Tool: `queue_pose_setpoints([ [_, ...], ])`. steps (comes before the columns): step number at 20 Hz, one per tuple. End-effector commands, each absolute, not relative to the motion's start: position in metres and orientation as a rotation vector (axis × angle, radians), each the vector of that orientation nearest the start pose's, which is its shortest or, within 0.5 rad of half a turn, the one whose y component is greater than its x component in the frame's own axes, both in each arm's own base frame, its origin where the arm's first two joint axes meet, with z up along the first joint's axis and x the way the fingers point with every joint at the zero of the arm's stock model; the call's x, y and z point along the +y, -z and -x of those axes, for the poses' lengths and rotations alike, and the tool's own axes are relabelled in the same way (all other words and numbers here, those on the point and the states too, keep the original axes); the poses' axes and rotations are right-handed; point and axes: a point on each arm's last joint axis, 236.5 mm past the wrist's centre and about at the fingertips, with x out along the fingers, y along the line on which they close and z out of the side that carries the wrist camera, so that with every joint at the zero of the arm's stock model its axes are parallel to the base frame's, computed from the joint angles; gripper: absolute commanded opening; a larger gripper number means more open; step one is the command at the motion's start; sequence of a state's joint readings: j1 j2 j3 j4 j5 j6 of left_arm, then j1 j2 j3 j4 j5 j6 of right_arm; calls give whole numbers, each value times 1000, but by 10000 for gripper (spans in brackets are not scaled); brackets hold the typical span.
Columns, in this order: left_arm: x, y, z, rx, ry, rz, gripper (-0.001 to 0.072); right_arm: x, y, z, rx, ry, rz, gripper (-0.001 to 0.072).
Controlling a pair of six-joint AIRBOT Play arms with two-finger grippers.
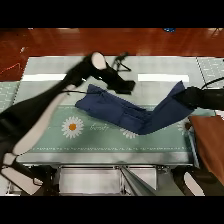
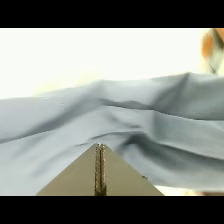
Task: Fold the shirts.
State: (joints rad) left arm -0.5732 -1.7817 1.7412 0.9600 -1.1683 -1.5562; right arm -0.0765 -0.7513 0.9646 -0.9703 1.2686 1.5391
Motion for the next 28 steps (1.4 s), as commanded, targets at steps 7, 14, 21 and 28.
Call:
queue_pose_setpoints([
  [7,-137,-139,-339,916,391,152,20,276,-109,-376,1037,-627,-542,25],
  [14,-106,-74,-250,975,300,282,20,386,-59,-410,1155,-755,-534,25],
  [21,-112,-62,-247,989,312,322,20,415,-15,-415,1242,-751,-620,145],
  [28,-103,-72,-283,876,261,354,20,362,-50,-397,1343,-863,-587,407],
])
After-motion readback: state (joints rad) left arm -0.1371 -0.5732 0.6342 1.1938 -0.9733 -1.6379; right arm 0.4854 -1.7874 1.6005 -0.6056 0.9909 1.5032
